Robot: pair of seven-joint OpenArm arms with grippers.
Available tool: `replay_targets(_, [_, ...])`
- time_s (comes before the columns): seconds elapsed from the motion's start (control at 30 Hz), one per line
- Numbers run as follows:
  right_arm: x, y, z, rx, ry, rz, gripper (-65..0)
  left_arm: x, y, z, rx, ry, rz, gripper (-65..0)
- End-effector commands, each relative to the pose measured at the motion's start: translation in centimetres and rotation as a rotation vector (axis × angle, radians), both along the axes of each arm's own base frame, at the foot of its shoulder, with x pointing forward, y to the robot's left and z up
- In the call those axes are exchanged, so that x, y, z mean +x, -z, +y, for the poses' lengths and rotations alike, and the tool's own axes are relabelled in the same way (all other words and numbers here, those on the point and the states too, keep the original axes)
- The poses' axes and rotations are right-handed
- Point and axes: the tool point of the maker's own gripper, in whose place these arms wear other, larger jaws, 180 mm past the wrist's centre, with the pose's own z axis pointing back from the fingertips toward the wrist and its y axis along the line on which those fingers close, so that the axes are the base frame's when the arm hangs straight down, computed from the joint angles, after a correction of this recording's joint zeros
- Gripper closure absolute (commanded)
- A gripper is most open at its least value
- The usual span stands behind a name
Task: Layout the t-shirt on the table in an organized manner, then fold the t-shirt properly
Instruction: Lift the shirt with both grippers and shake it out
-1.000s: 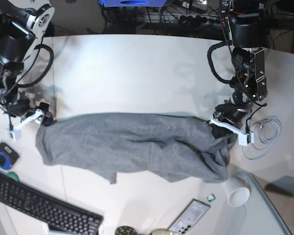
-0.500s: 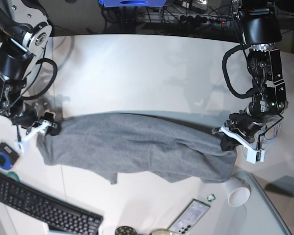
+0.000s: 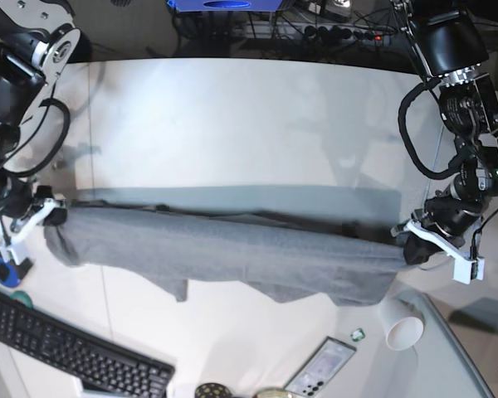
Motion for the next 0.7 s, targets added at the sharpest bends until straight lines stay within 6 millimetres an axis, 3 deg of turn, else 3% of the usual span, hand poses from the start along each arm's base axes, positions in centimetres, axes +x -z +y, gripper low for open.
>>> replay_targets(0.0, [0.9,-2.2,-2.6,-0.079,0.024,-0.028,-0.6,0.4,-1.9,1.9,0.04,-0.043,-0.042,0.0])
replay_targets(0.1, [0.8,-3.3,-2.6,-0.13,-0.012,0.008,-0.6,0.0,-1.4,2.0,0.037,-0.044,-0.005,0.0])
replay_targets(0.43, [6.8,-5.0,2.8,-0.113,-0.045,-0.031,-0.6,1.2,-0.1,1.1,-0.031,-0.052,0.014,0.0])
replay_targets(0.57, [5.8,-4.5,3.0,-0.123,-0.057,-0.028,-2.6,1.0,1.1,0.7,-0.056,-0.056,0.041,0.0])
replay_targets(0.67, [3.7,-4.4,2.7,-0.164,-0.059,-0.045,-14.0,0.2,2.2,0.6,-0.061,-0.058,0.069,0.0])
